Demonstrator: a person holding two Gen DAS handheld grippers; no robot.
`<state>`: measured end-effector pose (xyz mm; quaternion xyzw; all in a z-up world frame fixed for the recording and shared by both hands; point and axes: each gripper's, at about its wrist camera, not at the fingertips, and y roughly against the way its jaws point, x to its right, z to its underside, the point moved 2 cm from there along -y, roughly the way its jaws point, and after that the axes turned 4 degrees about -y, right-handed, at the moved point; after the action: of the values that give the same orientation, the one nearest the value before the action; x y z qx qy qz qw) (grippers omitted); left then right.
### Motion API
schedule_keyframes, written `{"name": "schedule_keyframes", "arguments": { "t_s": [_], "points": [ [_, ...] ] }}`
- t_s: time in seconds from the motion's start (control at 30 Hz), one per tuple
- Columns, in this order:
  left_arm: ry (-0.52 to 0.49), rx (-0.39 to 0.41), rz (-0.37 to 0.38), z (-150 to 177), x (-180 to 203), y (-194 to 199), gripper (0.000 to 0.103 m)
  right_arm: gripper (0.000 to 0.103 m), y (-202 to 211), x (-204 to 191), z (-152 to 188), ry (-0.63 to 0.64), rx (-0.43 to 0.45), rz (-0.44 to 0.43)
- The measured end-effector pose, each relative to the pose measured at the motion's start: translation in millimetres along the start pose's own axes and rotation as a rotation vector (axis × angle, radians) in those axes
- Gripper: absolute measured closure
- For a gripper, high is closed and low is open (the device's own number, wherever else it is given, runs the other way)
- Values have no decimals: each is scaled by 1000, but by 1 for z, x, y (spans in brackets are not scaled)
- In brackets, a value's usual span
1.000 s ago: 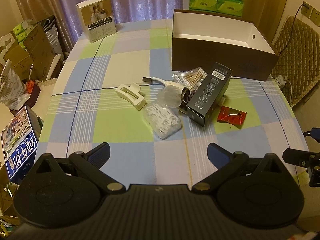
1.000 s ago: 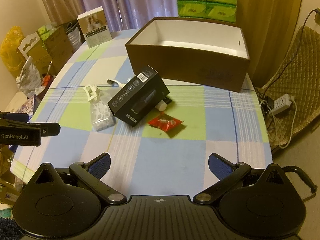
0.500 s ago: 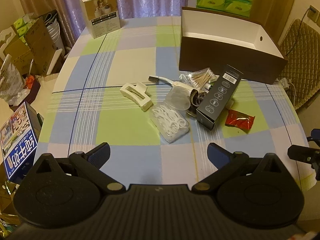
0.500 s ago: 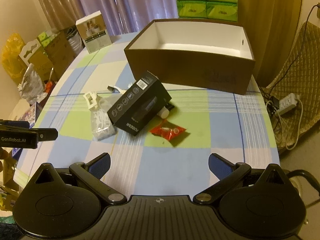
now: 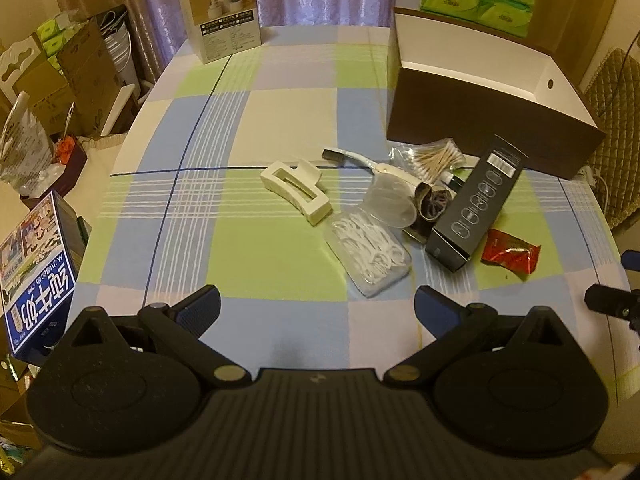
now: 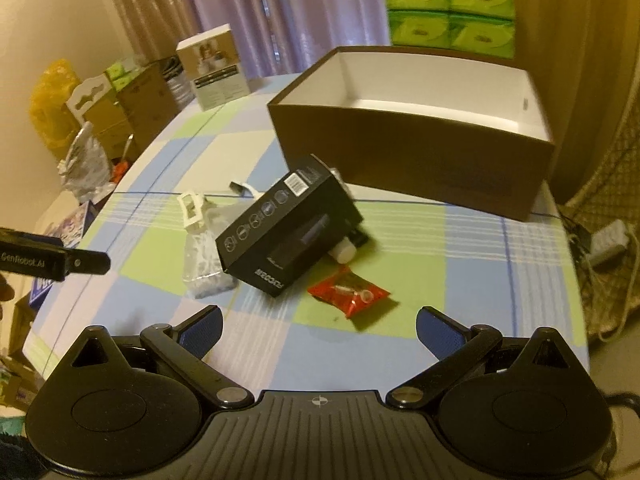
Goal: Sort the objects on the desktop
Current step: 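Grasp the red snack packet with the right tool while the left tool grasps the white claw clip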
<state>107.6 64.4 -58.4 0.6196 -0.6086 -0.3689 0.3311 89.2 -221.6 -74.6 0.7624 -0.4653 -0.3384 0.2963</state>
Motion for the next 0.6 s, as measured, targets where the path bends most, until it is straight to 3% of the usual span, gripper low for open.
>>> {"name": "schedule_keyframes", "arguments": {
  "t_s": [0.07,0.13,0.33,0.6],
  "points": [
    [8,-1,4,-1,-2,-5,1,3,-8,0,-1,26,5,-5],
    [20,-4,10,-3,-6,-10,1,17,-19,2,-1,60,1,-11],
    [52,-27,9,-5,-19,-28,2,33,-51,13,-2,139,-35,-8],
    [72,-60,-8,-8,-34,-49,2,40,-92,24,-12,242,-85,-19]
  ]
}}
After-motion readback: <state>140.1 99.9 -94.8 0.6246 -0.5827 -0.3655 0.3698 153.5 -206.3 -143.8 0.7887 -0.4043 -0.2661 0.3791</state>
